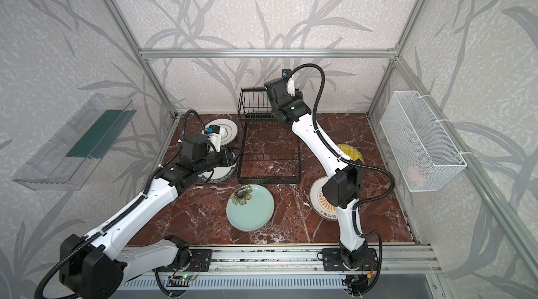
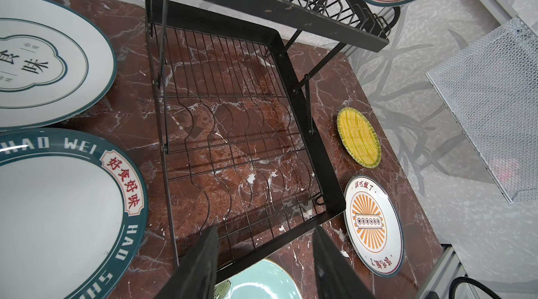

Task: Load plates into a dish rack
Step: Place the plate on the dish rack.

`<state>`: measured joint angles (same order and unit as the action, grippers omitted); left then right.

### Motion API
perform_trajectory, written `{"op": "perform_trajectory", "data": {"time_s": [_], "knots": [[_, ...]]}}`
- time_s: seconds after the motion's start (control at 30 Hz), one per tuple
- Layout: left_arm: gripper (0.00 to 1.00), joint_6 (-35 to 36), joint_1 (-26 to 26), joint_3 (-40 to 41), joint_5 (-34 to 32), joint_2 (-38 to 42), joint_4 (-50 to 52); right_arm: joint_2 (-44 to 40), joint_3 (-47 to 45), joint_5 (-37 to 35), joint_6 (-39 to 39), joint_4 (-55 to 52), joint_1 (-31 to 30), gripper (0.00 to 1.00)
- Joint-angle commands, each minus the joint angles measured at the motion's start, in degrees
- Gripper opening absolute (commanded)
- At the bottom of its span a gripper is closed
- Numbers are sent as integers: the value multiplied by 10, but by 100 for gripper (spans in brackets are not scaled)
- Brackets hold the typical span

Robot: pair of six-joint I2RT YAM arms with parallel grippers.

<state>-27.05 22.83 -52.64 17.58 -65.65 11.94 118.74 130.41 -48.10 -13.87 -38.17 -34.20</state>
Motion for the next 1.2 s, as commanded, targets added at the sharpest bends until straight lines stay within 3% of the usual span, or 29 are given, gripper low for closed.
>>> {"op": "perform_trajectory", "data": {"time_s": [0.0,0.77,1.17], "knots": [[51,2,-2,6,-5,12,8,9,24,-28,-6,5,-2,0],[50,10,-3,-1,-6,15,25,61,87,-52,-68,-65,-1,0],[51,13,-3,-4,-8,16,34,69,84,-13,-82,-72,7,0]]}}
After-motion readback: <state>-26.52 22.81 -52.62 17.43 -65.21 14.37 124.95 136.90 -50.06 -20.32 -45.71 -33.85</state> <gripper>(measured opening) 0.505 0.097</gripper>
